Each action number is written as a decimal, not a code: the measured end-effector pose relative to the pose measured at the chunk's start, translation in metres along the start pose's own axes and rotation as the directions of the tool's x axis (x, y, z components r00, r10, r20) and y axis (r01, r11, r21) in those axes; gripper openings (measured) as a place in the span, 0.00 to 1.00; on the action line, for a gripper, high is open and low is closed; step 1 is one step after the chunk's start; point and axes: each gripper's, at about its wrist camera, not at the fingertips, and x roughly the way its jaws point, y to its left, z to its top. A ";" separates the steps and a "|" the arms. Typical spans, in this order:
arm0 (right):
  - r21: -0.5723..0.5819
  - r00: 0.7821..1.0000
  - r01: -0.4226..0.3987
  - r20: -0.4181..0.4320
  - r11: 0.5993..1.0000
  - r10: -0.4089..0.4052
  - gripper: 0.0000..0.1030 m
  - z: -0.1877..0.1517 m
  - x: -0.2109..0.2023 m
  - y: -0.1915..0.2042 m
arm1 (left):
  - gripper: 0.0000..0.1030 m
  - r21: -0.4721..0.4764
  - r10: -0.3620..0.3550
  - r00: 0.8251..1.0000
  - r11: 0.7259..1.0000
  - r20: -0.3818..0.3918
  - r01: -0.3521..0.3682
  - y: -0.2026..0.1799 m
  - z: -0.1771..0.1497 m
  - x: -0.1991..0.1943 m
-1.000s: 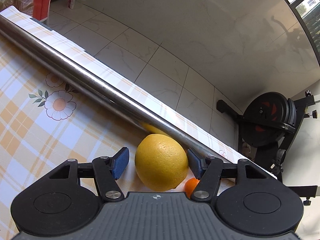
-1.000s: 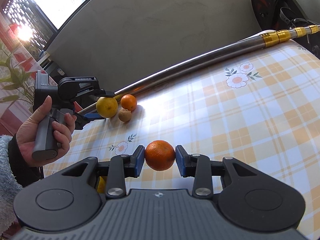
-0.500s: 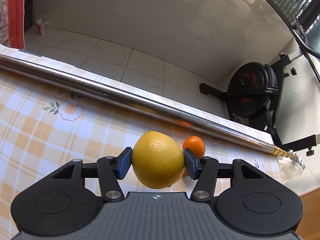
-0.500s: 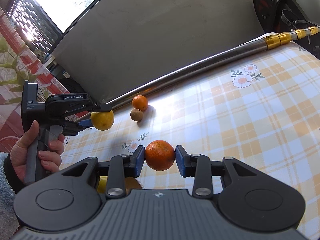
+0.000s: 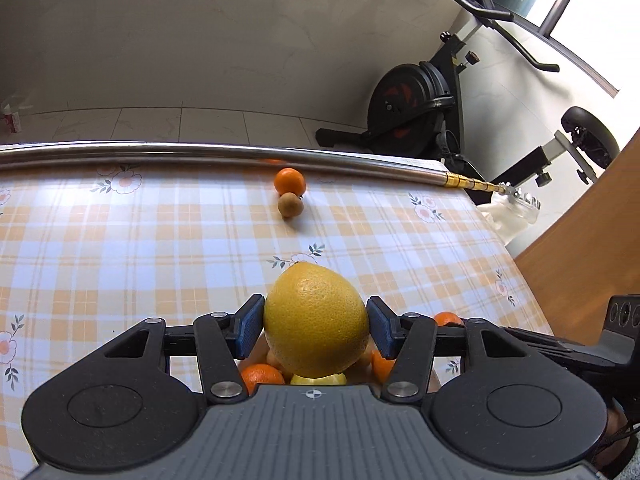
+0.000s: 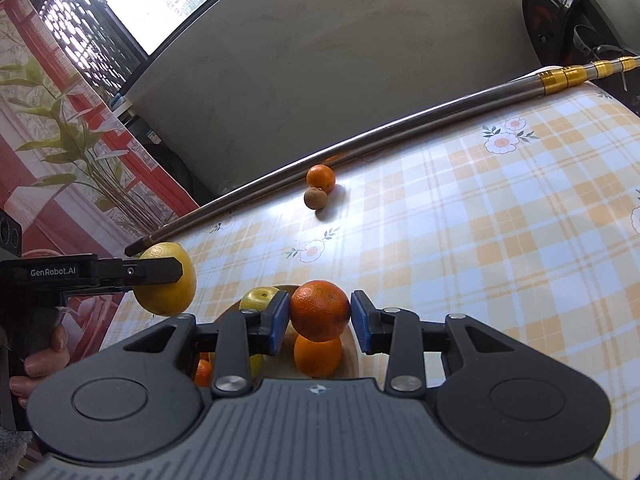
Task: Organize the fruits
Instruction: 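Carry lemon and tangerine over the cream plate with both grippers, then lower lemon into the plate and open left gripper while right holds tangerine, then lower tangerine into the plate and open right gripper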
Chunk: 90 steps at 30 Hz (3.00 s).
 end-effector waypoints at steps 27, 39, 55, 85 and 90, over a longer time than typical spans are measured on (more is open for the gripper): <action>0.043 1.000 -0.001 -0.003 0.999 0.001 0.35 -0.032 -0.027 -0.007 | 0.57 0.180 0.016 0.992 0.984 -0.125 0.007 -0.065 -0.060 0.034; 0.067 1.000 -0.001 -0.004 0.998 0.001 0.35 -0.032 -0.026 -0.015 | 0.57 0.283 0.084 0.987 0.958 -0.135 -0.043 -0.077 -0.055 0.062; 0.038 1.000 0.011 -0.010 0.999 -0.010 0.35 -0.029 -0.028 -0.004 | 0.57 0.228 0.007 0.998 0.974 -0.059 0.007 -0.070 -0.047 0.039; -0.268 0.976 -0.048 -0.219 0.962 -0.013 0.37 -0.022 0.055 0.110 | 0.57 -0.151 0.239 0.911 0.969 0.335 -0.198 0.040 -0.050 -0.105; -0.267 0.980 -0.036 -0.199 0.963 -0.019 0.37 -0.018 0.050 0.110 | 0.57 -0.164 0.231 0.912 0.969 0.341 -0.184 0.044 -0.054 -0.106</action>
